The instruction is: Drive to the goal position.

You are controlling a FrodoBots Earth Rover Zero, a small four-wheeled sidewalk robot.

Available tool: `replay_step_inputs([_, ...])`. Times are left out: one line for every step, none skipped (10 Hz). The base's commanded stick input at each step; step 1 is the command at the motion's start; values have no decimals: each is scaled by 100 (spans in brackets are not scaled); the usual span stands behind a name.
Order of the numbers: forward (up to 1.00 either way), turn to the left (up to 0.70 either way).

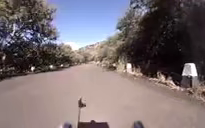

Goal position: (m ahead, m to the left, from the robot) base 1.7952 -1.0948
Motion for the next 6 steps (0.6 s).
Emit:
replay_step_inputs([50, 0])
replay_step_inputs([50, 0])
replay_step_inputs([50, 0])
replay_step_inputs([50, 0])
replay_step_inputs([50, 0])
replay_step_inputs([50, 0])
